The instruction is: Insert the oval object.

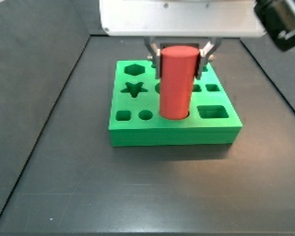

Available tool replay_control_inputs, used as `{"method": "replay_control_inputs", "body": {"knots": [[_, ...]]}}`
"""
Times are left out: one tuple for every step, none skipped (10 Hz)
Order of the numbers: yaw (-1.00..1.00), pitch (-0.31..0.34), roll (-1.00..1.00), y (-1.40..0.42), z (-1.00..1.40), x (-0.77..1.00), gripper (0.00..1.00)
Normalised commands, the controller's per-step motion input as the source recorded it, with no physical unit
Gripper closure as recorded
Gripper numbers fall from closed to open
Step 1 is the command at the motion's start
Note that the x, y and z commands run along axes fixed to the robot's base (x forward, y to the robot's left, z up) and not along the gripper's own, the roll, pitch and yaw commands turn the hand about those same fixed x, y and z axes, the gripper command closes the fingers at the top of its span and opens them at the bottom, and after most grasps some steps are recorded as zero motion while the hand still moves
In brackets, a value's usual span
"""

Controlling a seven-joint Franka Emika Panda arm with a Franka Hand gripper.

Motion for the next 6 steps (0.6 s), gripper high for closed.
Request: {"method": "replay_control_inputs", "body": {"knots": [[-0.10, -0.020, 0.01, 0.00, -0.35, 0.00, 1.00], [-0.09, -0.001, 0.01, 0.00, -0.36, 0.00, 1.00], [-0.10, 0.000, 0.02, 0.00, -0.34, 0.00, 1.00], [-0.09, 0.000, 0.00, 0.00, -0.35, 0.00, 1.00], [0.00, 0.000, -0.08, 0.03, -0.08, 0.10, 1.00], [0.00, 0.000, 0.00, 0.00, 0.00, 0.00, 1.00]]}}
